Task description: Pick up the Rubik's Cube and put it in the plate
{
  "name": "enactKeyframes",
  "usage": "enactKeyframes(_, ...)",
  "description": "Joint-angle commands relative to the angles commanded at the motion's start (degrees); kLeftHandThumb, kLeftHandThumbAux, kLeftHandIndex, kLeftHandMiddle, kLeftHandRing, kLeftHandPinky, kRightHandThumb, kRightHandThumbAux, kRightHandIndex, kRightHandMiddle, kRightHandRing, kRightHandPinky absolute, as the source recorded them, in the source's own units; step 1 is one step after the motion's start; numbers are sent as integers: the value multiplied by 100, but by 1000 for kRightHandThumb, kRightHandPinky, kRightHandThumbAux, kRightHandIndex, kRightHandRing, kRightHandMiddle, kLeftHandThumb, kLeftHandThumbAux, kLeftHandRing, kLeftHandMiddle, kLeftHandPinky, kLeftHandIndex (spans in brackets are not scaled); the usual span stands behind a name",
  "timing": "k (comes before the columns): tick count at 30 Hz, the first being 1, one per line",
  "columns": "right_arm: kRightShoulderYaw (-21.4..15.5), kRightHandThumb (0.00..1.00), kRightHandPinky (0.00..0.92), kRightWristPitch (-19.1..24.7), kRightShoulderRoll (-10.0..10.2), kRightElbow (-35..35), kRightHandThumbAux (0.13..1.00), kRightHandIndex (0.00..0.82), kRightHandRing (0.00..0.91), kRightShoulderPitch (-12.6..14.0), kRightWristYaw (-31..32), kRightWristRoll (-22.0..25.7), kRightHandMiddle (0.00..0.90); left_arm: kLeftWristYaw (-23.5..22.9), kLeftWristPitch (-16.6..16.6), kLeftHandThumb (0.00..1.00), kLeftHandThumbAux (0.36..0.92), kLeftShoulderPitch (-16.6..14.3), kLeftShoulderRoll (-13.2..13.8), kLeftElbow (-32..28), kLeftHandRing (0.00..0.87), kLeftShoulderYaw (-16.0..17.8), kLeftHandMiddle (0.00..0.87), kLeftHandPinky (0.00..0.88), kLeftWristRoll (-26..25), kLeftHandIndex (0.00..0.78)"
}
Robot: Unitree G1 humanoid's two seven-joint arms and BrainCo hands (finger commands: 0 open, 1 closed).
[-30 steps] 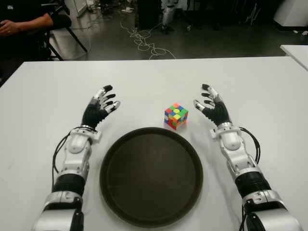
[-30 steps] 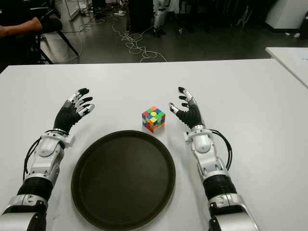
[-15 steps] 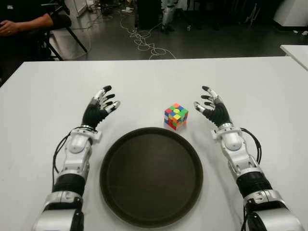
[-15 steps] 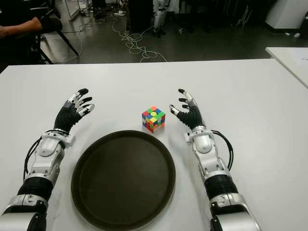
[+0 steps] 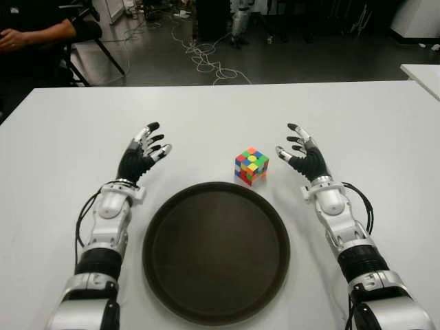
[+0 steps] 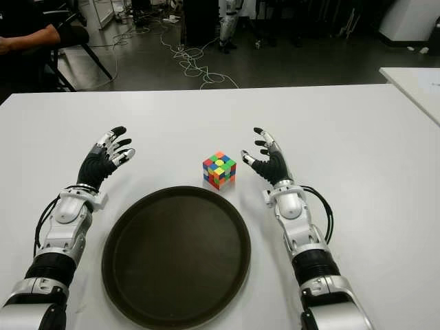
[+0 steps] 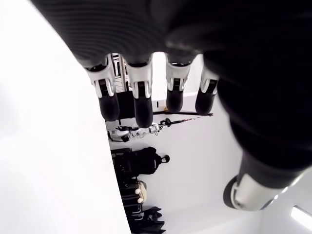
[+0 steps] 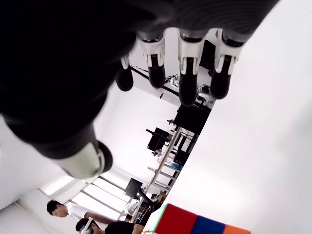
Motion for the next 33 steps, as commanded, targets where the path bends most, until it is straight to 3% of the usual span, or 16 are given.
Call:
enactKeyframes(4,-6,450,210,9,9,-6,654,83,154,2,22,31,117,2,-3,192,692,9,0,-17,105,-1,86,124,2,43)
enactKeyframes(9,-46,292,165,21,26,-41,660,74,145,13,97,133,122,22,-7,193,689,45,-13,-63,111,-3,96,132,5,47)
enactKeyframes(21,-90,42,89,-77,31,-247,672,92,141,-87,103,223,155,36,-5,172,682,81,0,-112,99,-20,86,120,33,53)
enactKeyframes(25,16,11,97,-630,-68,-97,678,103,150,-96,-109,-27,164,19,6,171,681,95,21,-132,99,-36,86,118,49,53)
enactKeyframes(29,278,2,152,-1221,-326,31,693,115,170,-206,-367,-560,172,10,7,167,674,103,30,-132,99,-43,87,117,56,51)
enactKeyframes(33,586,0,182,-1173,-515,-256,708,127,183,-407,-382,-1102,176,-12,22,166,673,117,18,-146,97,-27,84,119,22,44)
